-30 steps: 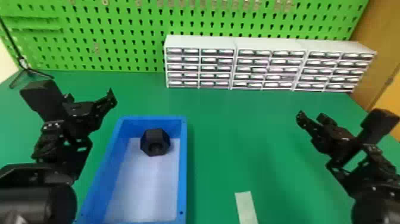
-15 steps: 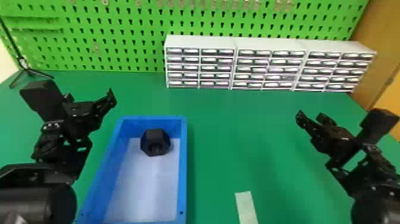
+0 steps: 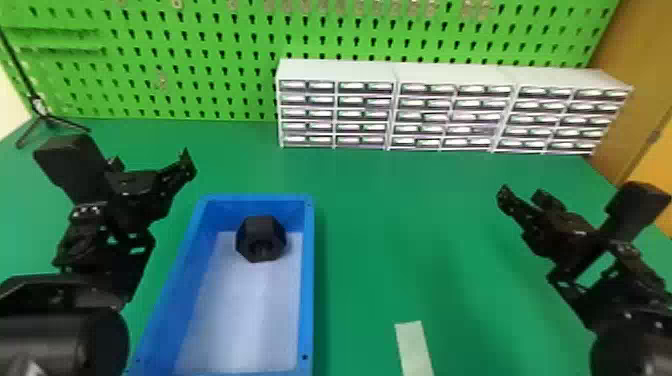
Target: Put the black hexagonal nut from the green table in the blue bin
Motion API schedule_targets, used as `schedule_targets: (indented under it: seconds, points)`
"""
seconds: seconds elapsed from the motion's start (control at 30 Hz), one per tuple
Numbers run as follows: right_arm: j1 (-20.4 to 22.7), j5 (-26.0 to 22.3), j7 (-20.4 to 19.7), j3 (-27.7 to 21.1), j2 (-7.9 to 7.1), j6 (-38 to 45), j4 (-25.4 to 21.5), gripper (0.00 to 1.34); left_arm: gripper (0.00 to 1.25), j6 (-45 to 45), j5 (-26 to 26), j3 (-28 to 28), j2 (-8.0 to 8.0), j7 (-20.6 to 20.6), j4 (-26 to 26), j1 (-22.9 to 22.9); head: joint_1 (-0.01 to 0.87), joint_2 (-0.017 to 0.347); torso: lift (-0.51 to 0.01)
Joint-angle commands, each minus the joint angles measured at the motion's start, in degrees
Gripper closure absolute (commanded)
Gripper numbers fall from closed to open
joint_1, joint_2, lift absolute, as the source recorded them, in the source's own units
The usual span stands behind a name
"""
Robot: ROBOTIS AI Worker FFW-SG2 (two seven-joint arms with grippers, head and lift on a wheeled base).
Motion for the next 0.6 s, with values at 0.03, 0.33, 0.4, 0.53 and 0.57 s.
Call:
schedule_targets:
  seconds: [0.03, 0.33, 0.4, 0.53, 0.57]
  points:
    - [0.0, 0.0, 0.0, 0.0, 0.06, 0.0, 0.0, 0.52, 0.13, 0.04, 0.08, -0.03, 0.0, 0.06, 0.01, 0.0, 0.692, 0.008, -0.097]
    - [0.0, -0.09, 0.0, 0.09, 0.06, 0.0, 0.0, 0.52, 0.13, -0.05, -0.01, 0.06, 0.0, 0.06, 0.01, 0.0, 0.692, 0.008, -0.097]
    - [0.0, -0.09, 0.0, 0.09, 0.06, 0.0, 0.0, 0.52, 0.13, 0.04, -0.01, 0.06, 0.0, 0.06, 0.01, 0.0, 0.692, 0.008, -0.097]
    - [0.0, -0.09, 0.0, 0.09, 0.06, 0.0, 0.0, 0.52, 0.13, -0.05, -0.01, 0.06, 0.0, -0.03, 0.01, 0.0, 0.692, 0.008, -0.097]
    - [0.0, -0.09, 0.0, 0.09, 0.06, 0.0, 0.0, 0.52, 0.13, -0.05, -0.01, 0.06, 0.0, 0.06, 0.01, 0.0, 0.692, 0.008, -0.097]
